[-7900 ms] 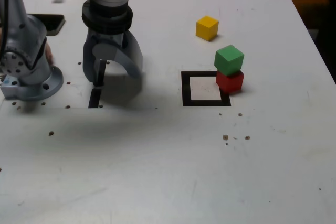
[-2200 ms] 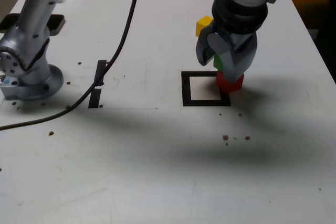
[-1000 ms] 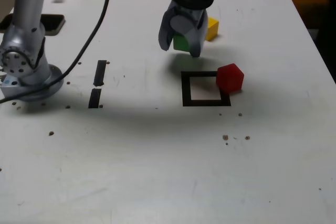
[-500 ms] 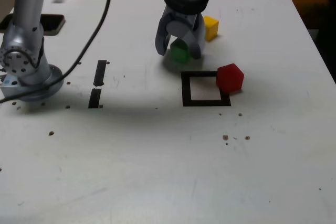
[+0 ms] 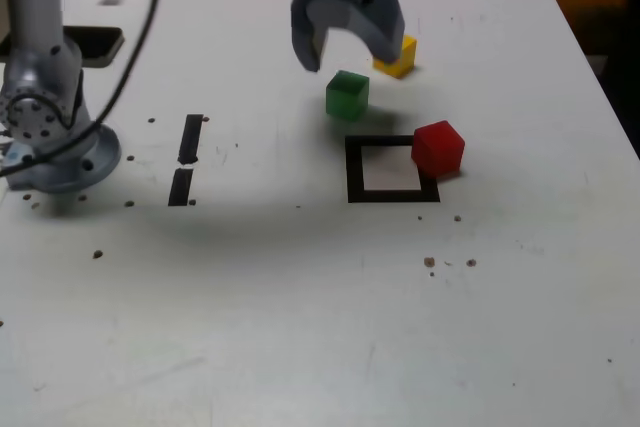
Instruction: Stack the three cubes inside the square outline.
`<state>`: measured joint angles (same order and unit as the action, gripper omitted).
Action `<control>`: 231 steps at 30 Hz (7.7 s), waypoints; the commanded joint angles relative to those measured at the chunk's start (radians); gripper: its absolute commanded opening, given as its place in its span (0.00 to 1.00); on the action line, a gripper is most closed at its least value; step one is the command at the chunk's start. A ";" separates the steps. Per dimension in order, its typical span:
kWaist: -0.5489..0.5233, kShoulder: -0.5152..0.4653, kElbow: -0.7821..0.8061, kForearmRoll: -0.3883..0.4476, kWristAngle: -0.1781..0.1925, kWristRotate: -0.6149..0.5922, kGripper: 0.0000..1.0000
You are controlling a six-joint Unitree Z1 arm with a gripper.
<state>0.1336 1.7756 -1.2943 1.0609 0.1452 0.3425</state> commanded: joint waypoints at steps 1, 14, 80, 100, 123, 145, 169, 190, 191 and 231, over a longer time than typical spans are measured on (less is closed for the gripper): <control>-0.008 -0.011 0.008 -0.005 -0.007 0.001 0.83; -0.036 -0.032 0.007 -0.044 -0.077 0.001 0.83; -0.127 0.400 -0.359 0.058 -0.231 -0.298 0.34; -0.127 0.290 -0.341 0.162 -0.230 -0.299 0.24; -0.126 0.244 -0.165 0.047 -0.302 -0.382 0.25; -0.121 0.246 -0.120 0.007 -0.307 -0.376 0.38; -0.112 0.242 -0.103 -0.014 -0.308 -0.343 0.67; -0.101 0.127 -0.106 0.078 -0.200 -0.378 0.75; -0.101 0.118 -0.106 0.084 -0.187 -0.386 0.75; 0.197 0.238 -0.396 0.126 -0.110 -0.340 0.79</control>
<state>0.3260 2.0135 -1.6851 1.1804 0.0352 0.0020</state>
